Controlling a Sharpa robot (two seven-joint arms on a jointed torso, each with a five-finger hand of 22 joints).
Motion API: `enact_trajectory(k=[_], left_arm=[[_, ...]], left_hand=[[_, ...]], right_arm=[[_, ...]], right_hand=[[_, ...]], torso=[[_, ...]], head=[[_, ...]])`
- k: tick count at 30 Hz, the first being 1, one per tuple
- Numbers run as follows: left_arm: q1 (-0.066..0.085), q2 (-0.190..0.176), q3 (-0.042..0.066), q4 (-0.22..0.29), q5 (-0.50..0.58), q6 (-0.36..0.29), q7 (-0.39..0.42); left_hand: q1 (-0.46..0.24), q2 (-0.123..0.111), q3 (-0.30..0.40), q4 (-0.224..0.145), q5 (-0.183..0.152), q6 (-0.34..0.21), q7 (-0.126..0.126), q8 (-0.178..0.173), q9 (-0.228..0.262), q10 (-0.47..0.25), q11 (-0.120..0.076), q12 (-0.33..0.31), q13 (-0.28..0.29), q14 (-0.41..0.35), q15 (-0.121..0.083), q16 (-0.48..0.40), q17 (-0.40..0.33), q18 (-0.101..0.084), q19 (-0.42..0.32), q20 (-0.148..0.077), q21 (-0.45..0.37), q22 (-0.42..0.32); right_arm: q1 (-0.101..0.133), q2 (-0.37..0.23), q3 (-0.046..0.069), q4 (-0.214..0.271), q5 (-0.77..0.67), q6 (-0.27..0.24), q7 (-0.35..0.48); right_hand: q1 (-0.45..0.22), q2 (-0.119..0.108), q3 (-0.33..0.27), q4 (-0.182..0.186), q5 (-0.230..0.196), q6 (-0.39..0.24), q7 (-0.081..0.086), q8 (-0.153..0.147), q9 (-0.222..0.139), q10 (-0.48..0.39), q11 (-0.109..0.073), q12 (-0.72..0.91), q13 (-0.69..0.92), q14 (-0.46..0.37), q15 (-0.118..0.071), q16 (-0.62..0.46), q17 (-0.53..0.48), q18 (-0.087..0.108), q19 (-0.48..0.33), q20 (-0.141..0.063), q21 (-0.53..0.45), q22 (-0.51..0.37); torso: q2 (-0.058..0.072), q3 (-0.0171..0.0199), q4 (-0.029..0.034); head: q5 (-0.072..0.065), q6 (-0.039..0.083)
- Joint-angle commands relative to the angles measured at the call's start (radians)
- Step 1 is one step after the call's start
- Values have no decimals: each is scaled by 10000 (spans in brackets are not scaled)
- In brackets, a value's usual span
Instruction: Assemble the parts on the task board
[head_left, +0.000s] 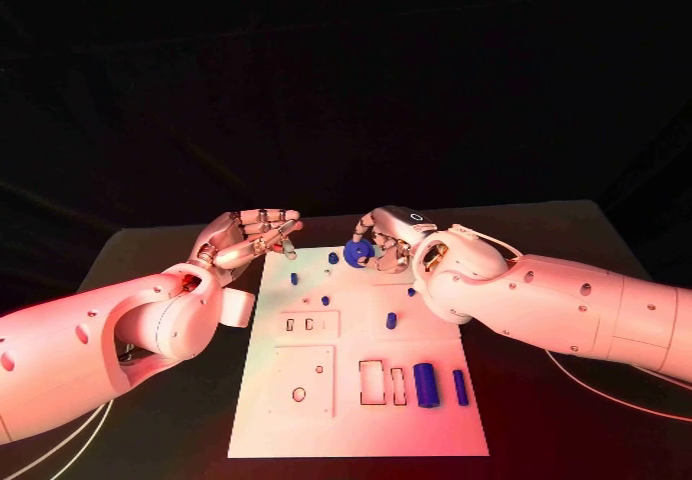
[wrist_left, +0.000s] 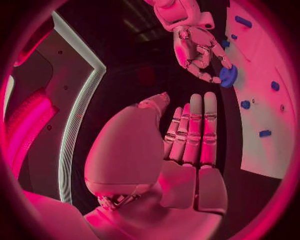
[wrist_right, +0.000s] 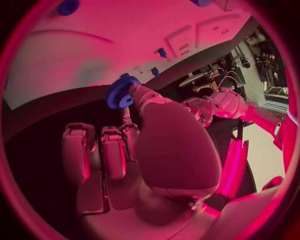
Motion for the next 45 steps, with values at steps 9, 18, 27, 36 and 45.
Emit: enact_trajectory(k=[9,18,27,36,45], left_arm=[[10,76,9,-9,0,138,90],[11,120,9,-23,-1,131,100],[12,158,9,-36,-3,131,94],[13,172,9,-32,-3,132,92],[13,171,9,-31,-4,141,66]], left_hand=[[60,-33,40,-7,-63,-24,-32,50,14,53,14,-69,8,-65,25,32,9,126,-66,1,59,25],[57,-35,41,-7,-63,-23,-32,51,15,55,13,-68,8,-69,26,33,9,126,-71,1,62,27],[57,-35,41,-7,-63,-23,-32,51,15,55,13,-68,8,-69,26,33,9,126,-71,1,62,27],[57,-35,41,-7,-63,-23,-32,51,15,55,13,-68,8,-69,26,33,9,126,-71,1,62,27],[57,-35,41,-7,-63,-23,-32,51,15,55,13,-68,8,-69,26,33,9,126,-71,1,62,27]], right_arm=[[-242,968,-44,-673,-136,-76,186],[-368,1520,-77,-1215,-78,84,223],[-483,1861,-114,-1665,-51,224,238],[-526,2057,-156,-2025,-101,476,202],[-553,2179,-182,-2260,-139,614,173]], right_hand=[[-67,3,82,1,25,250,-158,295,59,69,-10,29,961,1024,-88,59,2634,-110,180,-54,46,1393],[-95,-30,107,-12,21,210,-149,273,48,63,-6,20,952,1024,-90,59,2634,-112,184,-62,50,1401],[-113,-44,134,-23,21,176,-139,252,38,55,0,11,943,1024,-88,59,2634,-111,180,-65,45,1398],[-138,-54,152,-25,20,151,-129,237,30,40,7,-3,926,1024,-84,59,2634,-109,173,-66,35,1389],[-189,-76,190,-30,17,101,-108,206,14,-35,24,-66,845,1024,-72,59,2634,-97,140,-63,-7,1346]], torso=[[14,6,18],[16,-3,18],[4,-1,9],[-1,13,-6],[0,14,-8]], head=[[84,-37],[108,-56],[150,-112],[174,-138],[175,-130]])
